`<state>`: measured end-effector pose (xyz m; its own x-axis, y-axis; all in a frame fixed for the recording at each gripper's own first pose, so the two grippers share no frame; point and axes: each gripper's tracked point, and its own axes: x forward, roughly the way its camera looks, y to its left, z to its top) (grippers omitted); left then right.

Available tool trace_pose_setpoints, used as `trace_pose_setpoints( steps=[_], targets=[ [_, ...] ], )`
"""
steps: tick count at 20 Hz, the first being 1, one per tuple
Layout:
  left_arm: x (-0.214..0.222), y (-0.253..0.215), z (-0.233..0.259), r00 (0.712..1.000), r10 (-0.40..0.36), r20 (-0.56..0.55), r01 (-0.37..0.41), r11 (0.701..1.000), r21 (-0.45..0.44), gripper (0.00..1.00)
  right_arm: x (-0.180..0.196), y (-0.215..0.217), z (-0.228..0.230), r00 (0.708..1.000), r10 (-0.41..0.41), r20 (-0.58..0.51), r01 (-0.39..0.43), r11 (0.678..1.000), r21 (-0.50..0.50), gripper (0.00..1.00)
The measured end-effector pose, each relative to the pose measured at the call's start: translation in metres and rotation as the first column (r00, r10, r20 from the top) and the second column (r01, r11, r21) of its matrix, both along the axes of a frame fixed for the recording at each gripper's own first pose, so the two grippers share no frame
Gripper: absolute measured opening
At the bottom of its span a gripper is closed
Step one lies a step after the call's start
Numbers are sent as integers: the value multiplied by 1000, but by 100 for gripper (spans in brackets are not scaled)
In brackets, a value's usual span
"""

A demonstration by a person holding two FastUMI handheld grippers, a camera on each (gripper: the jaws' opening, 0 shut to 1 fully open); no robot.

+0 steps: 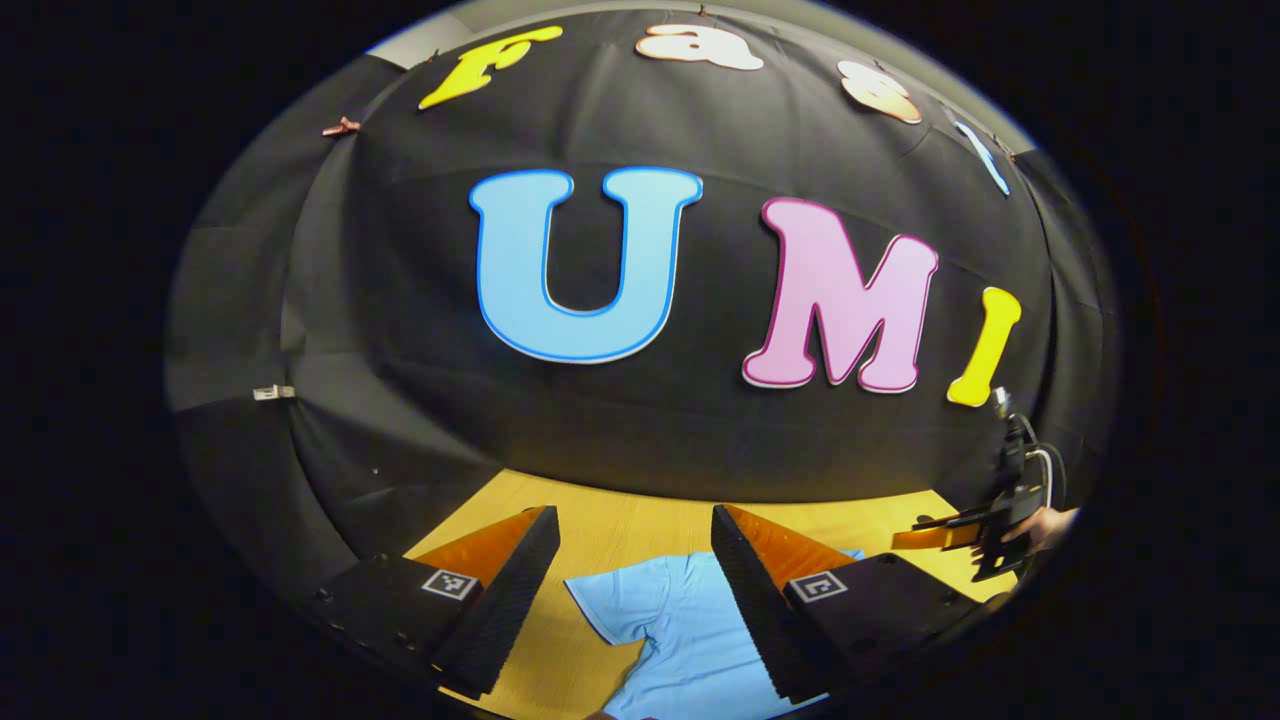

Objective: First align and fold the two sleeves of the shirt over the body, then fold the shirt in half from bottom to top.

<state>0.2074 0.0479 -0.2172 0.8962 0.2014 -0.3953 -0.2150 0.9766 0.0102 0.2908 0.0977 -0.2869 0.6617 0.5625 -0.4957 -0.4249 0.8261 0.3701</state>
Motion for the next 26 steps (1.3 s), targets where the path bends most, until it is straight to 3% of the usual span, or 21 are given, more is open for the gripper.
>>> trace_pose_setpoints(
  steps=[4,8,10,11,16,20,26],
  targets=[
    [34,28,-62,993,3,-116,-10,998,-56,97,-12,-12,26,999,-7,48,7,1000,0,96],
    [58,59,-134,968,34,-250,-56,995,-80,98,-27,-24,39,997,-2,81,4,1000,-28,96],
    [63,73,-173,943,39,-331,-68,995,-75,92,-33,-30,37,997,-6,77,9,999,-46,96],
    [63,79,-191,925,43,-377,-73,995,-66,97,-36,-35,36,997,-13,74,17,999,-51,96],
    [65,81,-254,863,36,-504,-99,990,-99,98,-43,-50,20,998,-45,39,47,997,-68,97],
    [62,76,-284,825,23,-565,-108,987,-118,97,-42,-58,15,997,-68,21,69,995,-65,97],
    [52,83,-309,769,50,-638,-125,989,-74,98,-42,-58,14,997,-74,10,75,996,-58,97]
  ],
)
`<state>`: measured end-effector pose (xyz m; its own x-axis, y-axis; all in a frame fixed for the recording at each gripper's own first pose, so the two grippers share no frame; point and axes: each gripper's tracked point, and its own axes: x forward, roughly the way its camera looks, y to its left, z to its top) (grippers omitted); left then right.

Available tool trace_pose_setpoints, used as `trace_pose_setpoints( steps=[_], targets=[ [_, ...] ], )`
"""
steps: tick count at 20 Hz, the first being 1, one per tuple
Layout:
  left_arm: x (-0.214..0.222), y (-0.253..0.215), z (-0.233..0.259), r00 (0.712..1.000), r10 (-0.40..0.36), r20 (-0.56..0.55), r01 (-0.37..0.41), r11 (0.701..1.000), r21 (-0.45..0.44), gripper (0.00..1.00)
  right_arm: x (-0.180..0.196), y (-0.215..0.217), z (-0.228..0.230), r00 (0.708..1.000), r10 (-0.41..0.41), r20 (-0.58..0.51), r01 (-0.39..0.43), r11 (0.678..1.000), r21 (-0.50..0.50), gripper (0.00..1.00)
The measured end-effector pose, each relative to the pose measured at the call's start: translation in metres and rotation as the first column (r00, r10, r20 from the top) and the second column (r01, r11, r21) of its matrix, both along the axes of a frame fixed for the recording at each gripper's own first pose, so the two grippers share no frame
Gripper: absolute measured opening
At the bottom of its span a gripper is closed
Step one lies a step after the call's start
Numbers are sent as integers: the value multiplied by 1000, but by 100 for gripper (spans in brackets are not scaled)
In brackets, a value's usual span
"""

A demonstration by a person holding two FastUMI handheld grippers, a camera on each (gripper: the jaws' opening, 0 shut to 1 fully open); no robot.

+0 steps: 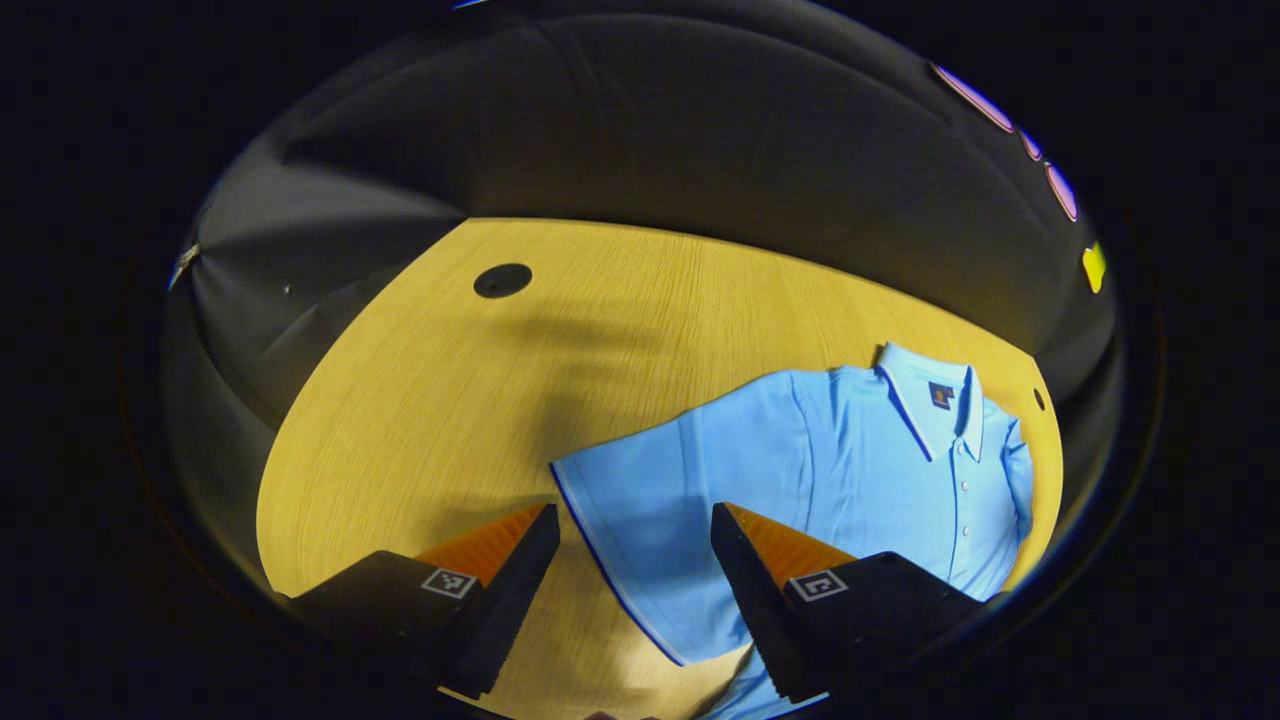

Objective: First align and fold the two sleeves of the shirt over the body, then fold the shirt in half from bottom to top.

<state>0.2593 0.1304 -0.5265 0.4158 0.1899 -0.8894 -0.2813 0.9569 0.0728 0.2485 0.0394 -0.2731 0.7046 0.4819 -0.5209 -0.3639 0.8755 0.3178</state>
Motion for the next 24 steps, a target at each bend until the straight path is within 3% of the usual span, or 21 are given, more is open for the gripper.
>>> trace_pose_setpoints(
  steps=[4,5,9,10,11,12,13,14,15,17,18,20,22,23,24],
  targets=[
    [5,-8,-3,998,-58,-27,59,998,24,100,-5,-2,-5,1000,3,-12,-3,1000,-4,97],
    [5,-13,-4,996,-82,-43,83,996,14,96,-7,-2,-6,1000,2,-18,-2,1000,0,97],
    [18,-32,-8,994,-103,-27,104,994,25,26,-12,-10,-5,1000,-14,-23,15,1000,22,97],
    [20,-33,-6,993,-116,-20,116,993,20,8,-13,-14,-6,1000,-19,-23,20,1000,19,89],
    [24,-39,1,992,-123,7,123,992,2,2,-15,-18,-6,999,-24,-23,25,1000,14,89],
    [30,-40,9,991,-123,49,124,992,-7,6,-16,-23,-7,999,-30,-21,31,999,9,89],
    [41,-50,20,986,-123,114,128,991,-35,6,-17,-26,-8,999,-37,-20,37,999,7,97],
    [45,-67,30,979,-134,155,148,986,-82,6,-18,-29,-9,999,-43,-23,43,999,9,97],
    [45,-83,37,972,-162,170,184,976,-120,6,-20,-30,-11,998,-47,-30,48,999,15,89],
    [40,-104,41,958,-235,164,260,954,-148,6,-22,-30,-12,998,-52,-39,54,998,28,89],
    [42,-114,43,947,-270,175,297,942,-154,6,-22,-29,-12,998,-53,-38,54,998,31,97],
    [32,-149,45,936,-312,161,344,908,-239,6,-25,-26,-12,998,-46,-36,47,998,34,97],
    [27,-156,33,925,-358,127,377,901,-216,7,-29,-24,-14,999,-35,-36,36,999,26,97],
    [24,-159,25,922,-373,105,387,900,-199,9,-30,-24,-16,999,-33,-37,34,999,22,97],
    [16,-168,22,921,-381,82,390,894,-220,25,-31,-23,-17,999,-32,-41,33,999,21,97]
  ],
)
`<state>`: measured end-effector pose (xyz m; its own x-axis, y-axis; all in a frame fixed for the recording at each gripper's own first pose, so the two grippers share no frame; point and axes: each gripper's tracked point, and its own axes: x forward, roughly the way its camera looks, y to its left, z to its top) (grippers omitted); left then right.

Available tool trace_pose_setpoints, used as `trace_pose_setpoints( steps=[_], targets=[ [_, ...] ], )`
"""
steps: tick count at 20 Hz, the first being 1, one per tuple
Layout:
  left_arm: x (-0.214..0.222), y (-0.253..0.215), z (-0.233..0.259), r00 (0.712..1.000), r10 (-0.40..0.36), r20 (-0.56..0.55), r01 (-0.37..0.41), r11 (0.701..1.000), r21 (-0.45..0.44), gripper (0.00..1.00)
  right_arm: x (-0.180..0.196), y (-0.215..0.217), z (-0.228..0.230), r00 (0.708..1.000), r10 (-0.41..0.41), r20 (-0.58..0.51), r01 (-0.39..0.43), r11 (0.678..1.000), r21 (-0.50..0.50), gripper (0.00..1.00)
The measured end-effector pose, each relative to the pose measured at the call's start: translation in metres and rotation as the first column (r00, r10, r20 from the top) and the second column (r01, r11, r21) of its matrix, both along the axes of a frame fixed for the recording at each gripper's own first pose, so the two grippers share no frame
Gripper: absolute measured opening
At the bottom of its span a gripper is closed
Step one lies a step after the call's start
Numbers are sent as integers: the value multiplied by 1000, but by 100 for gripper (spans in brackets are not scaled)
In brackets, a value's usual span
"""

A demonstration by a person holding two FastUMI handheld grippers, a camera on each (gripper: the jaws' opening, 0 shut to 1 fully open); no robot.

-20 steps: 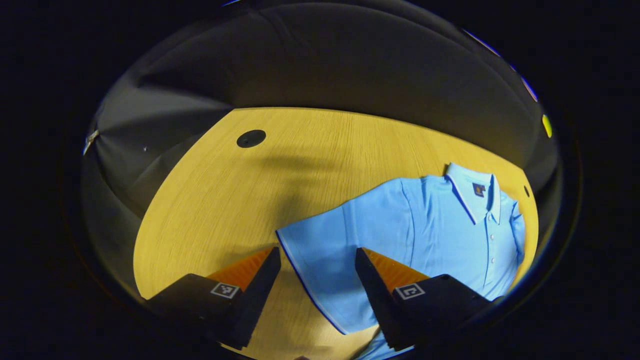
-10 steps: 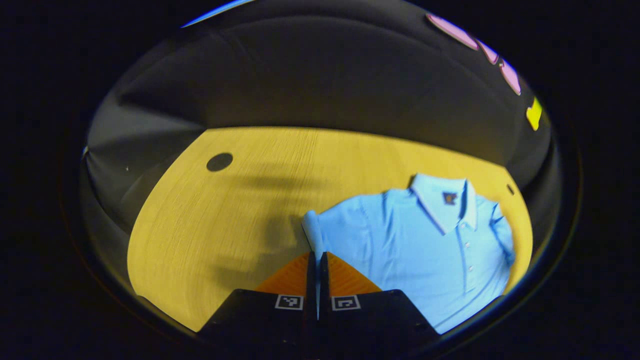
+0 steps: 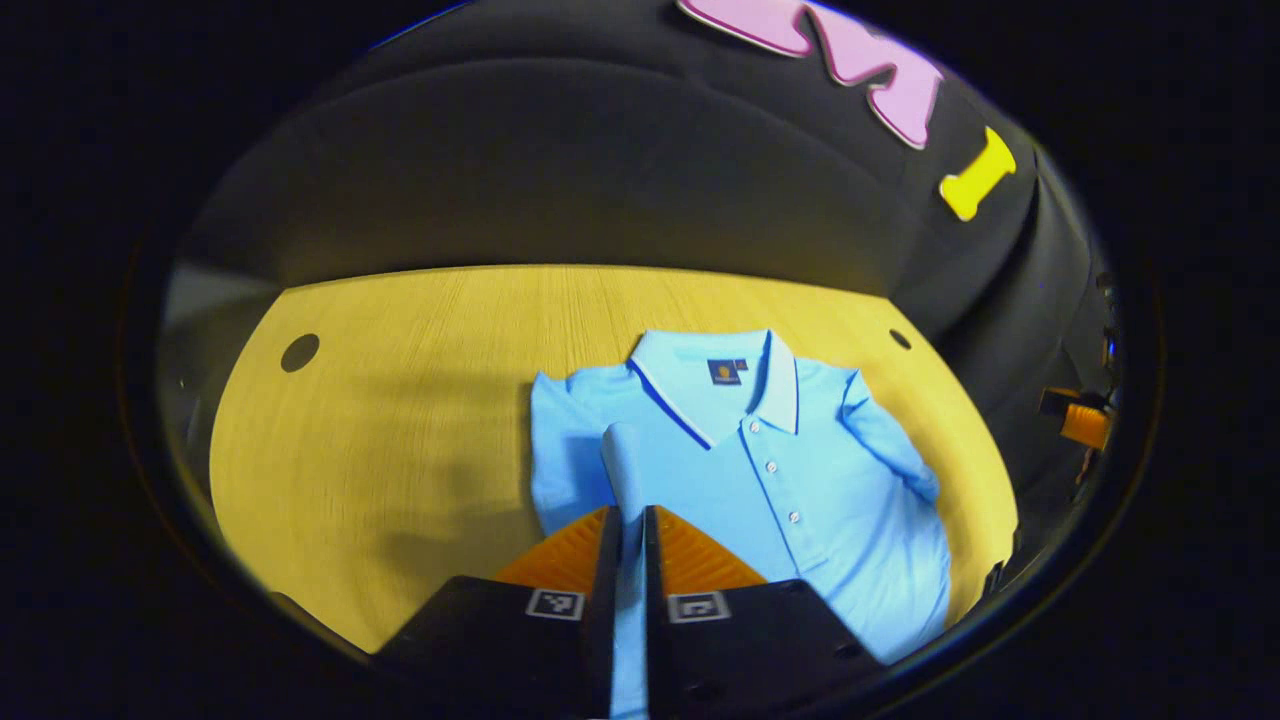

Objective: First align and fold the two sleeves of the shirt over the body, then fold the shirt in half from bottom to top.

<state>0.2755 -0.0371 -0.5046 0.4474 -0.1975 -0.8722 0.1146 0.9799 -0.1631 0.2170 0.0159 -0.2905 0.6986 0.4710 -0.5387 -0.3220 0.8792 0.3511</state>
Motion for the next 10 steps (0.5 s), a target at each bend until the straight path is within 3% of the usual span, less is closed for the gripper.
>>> trace_pose_setpoints(
  steps=[4,5,10],
  targets=[
    [-9,-6,21,1000,1,7,-1,1000,-15,87,-10,1,-6,1000,-4,-28,5,1000,13,97],
    [-15,-5,34,1000,0,9,0,1000,-21,95,-13,1,-8,999,-7,-38,8,1000,19,97],
    [-81,12,96,1000,2,23,-1,998,-61,96,-45,1,-8,997,-19,-78,23,998,52,97]
  ],
)
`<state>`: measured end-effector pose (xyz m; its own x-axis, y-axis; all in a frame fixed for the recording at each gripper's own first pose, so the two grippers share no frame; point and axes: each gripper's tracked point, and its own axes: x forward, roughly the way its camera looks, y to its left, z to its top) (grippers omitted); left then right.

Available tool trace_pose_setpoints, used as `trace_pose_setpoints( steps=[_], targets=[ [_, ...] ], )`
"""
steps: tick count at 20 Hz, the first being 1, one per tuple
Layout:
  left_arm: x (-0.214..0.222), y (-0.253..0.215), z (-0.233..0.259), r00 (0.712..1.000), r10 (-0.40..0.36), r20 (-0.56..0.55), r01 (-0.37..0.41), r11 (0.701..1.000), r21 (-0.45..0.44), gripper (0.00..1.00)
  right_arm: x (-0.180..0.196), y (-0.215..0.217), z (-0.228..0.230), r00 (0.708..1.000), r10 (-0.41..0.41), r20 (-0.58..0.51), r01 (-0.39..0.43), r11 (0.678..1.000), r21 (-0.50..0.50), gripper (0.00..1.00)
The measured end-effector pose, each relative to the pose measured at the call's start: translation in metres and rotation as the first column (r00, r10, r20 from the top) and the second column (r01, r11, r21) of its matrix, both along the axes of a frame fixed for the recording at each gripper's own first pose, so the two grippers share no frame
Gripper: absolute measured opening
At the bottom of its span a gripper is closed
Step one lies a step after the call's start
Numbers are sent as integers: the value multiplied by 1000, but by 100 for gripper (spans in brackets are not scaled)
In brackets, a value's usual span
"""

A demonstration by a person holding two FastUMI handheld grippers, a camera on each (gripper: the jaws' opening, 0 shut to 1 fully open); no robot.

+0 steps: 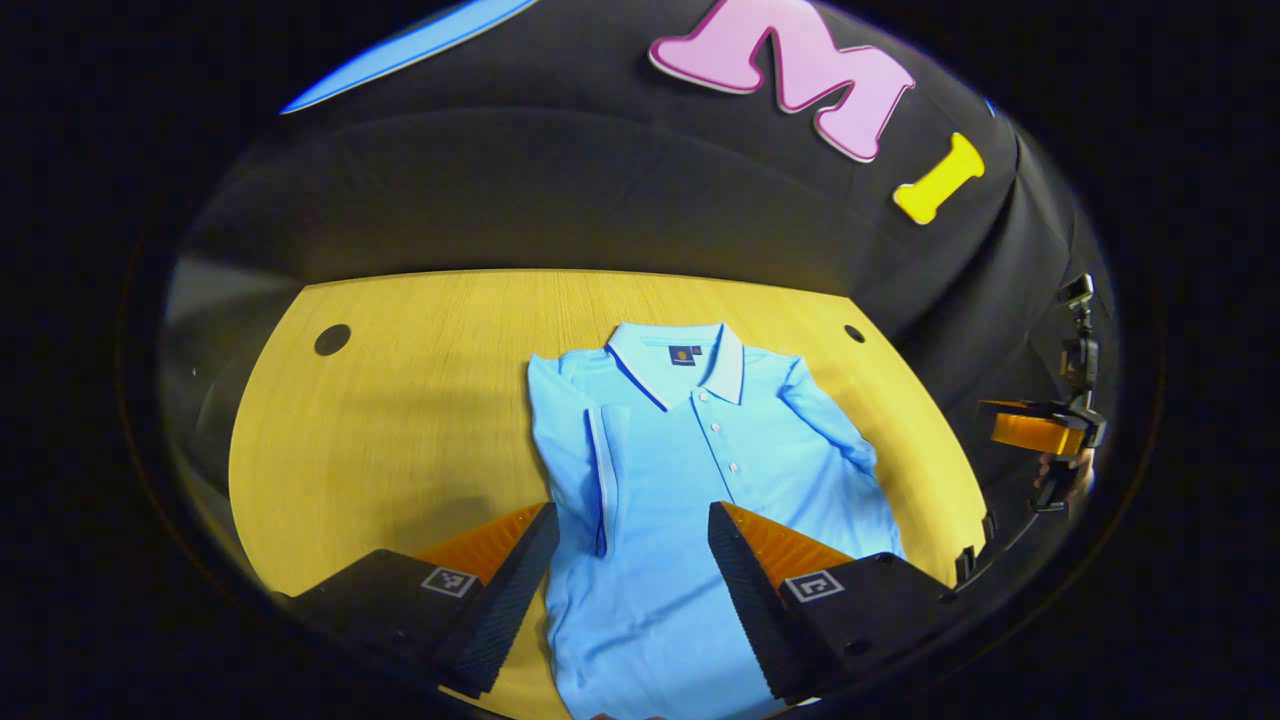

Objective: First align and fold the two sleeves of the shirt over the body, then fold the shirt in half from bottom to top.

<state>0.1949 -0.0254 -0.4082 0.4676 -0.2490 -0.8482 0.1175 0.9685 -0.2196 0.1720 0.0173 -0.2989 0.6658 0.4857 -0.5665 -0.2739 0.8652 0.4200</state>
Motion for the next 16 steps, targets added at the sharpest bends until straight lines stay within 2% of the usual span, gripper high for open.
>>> trace_pose_setpoints(
  steps=[3,6,9,13,16],
  targets=[
    [-69,13,13,999,8,-34,-9,1000,-23,96,-36,0,-8,999,6,-40,-5,1000,25,97],
    [-140,26,10,997,13,-79,-16,999,-35,96,-89,4,-13,994,55,-92,-44,993,109,97],
    [-204,36,4,992,32,-125,-41,997,-68,96,-144,-5,-36,984,58,-169,-35,990,140,96],
    [-261,46,-8,981,52,-187,-73,992,-105,96,-206,-1,-71,958,55,-283,-1,982,188,97],
    [-287,47,-17,975,34,-218,-65,989,-134,96,-247,2,-106,929,69,-363,-3,984,179,97]
  ],
)
